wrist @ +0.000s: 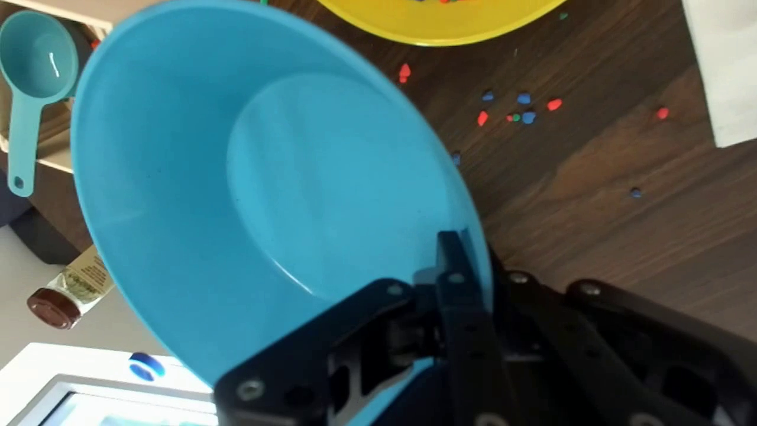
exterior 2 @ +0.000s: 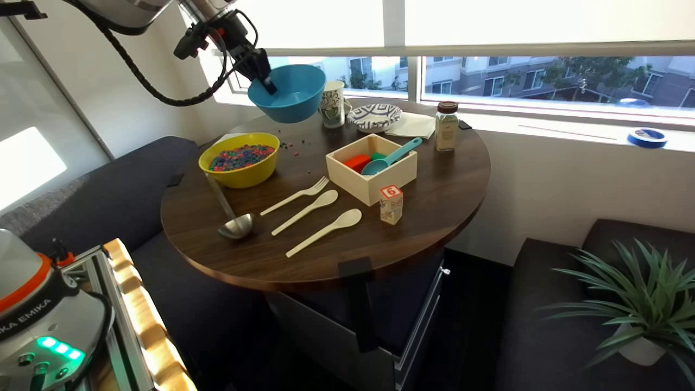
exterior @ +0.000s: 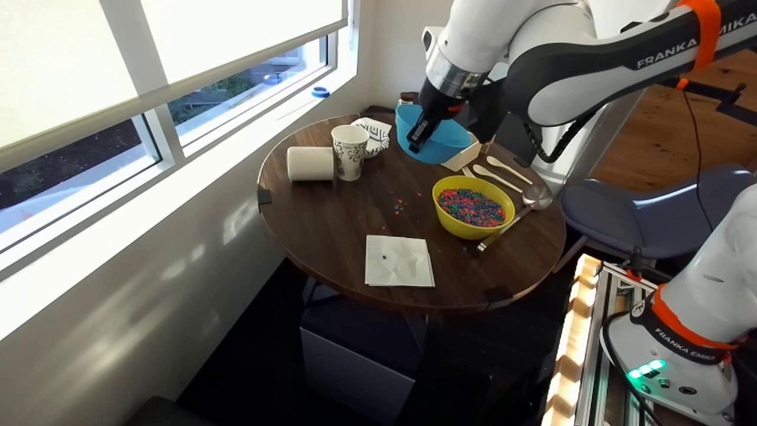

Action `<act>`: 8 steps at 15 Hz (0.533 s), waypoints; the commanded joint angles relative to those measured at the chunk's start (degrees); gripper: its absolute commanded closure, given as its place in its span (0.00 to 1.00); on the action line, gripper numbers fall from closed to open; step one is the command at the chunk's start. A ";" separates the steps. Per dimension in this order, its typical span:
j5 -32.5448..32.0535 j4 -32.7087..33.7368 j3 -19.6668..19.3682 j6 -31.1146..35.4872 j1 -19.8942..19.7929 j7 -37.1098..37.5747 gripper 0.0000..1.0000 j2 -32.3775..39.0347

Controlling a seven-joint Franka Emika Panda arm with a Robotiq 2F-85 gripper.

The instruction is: Pour the content in the blue bowl into the yellow bowl

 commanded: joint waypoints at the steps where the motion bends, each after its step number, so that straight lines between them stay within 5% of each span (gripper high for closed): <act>1: -3.95 0.99 -1.01 -0.52 1.18 2.00 0.99 1.98; 8: -0.96 1.66 -5.74 2.77 0.81 -0.88 0.99 4.62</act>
